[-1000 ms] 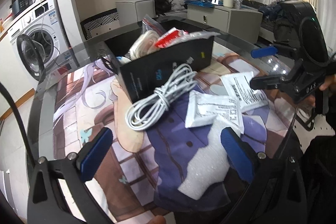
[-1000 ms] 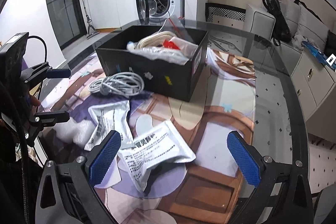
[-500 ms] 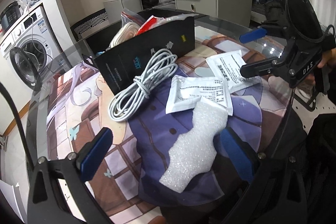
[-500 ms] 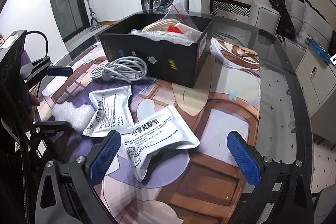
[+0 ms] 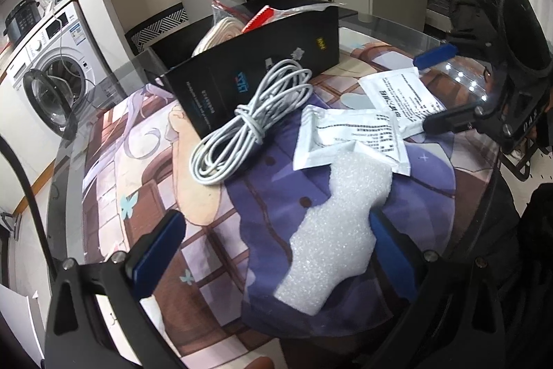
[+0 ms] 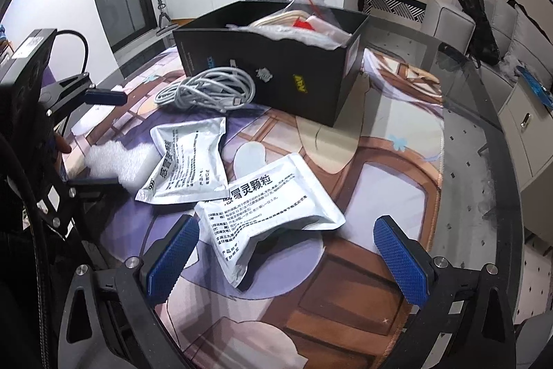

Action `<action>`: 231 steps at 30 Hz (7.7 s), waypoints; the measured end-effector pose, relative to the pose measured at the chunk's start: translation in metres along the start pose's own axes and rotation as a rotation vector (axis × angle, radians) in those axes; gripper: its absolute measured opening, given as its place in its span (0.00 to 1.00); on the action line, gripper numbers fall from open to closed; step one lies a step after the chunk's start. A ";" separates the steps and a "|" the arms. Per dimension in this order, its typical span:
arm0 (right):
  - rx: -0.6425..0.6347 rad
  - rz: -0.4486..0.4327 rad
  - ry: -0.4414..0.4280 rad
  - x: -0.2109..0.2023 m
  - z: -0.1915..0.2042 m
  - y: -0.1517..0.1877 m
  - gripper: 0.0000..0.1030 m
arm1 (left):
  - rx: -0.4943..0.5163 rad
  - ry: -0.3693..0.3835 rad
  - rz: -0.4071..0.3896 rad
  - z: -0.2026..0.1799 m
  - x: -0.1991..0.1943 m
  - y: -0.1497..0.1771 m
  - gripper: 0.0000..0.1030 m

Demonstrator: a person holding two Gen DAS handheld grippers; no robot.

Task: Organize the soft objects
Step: 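Move the right tool to the white medicine packet while the left tool approaches the white foam, then grasp the medicine packet with the right tool while the left tool grasps the white foam, then carry the medicine packet and white foam over the black box, then open both tools to drop the packet and foam into the box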

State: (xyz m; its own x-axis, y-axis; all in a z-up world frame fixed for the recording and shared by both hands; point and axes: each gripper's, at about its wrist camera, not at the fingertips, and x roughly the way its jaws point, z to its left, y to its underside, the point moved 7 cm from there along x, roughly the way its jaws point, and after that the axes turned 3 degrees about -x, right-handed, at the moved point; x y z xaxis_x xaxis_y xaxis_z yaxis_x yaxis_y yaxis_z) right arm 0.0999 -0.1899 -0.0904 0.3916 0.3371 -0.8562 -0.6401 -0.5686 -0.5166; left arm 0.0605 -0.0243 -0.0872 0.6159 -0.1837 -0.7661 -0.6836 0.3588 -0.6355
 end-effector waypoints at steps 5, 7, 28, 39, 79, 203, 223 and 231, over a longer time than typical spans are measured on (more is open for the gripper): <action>-0.003 0.015 -0.011 0.005 0.002 0.001 1.00 | -0.035 -0.007 0.008 0.010 0.003 0.000 1.00; -0.006 0.023 -0.006 0.007 0.001 0.001 1.00 | -0.036 -0.015 0.007 0.011 0.003 0.000 1.00; -0.046 0.022 -0.033 0.021 -0.001 -0.017 0.96 | -0.060 0.064 0.034 0.005 0.013 -0.006 0.99; -0.053 0.007 -0.060 0.012 -0.004 -0.013 0.89 | -0.035 0.062 0.022 0.003 0.011 -0.005 0.99; -0.056 -0.043 -0.057 -0.009 -0.007 0.000 0.60 | -0.004 0.074 0.008 -0.004 0.005 -0.006 0.92; -0.136 -0.205 0.078 0.018 -0.008 -0.160 0.60 | -0.272 0.014 -0.226 0.082 0.038 -0.157 0.37; -0.098 -0.233 0.111 0.003 -0.018 -0.158 0.80 | -0.265 0.018 -0.210 0.078 0.042 -0.156 0.62; -0.028 -0.279 0.091 -0.017 -0.029 -0.150 0.94 | -0.286 0.008 -0.243 0.084 0.023 -0.150 0.94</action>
State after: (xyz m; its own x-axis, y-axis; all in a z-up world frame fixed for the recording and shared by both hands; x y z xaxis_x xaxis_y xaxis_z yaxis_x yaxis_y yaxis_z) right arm 0.2086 -0.1325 0.0019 0.6087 0.4153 -0.6761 -0.4812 -0.4843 -0.7307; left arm 0.2099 -0.0058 -0.0011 0.7711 -0.2397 -0.5899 -0.6006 0.0339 -0.7988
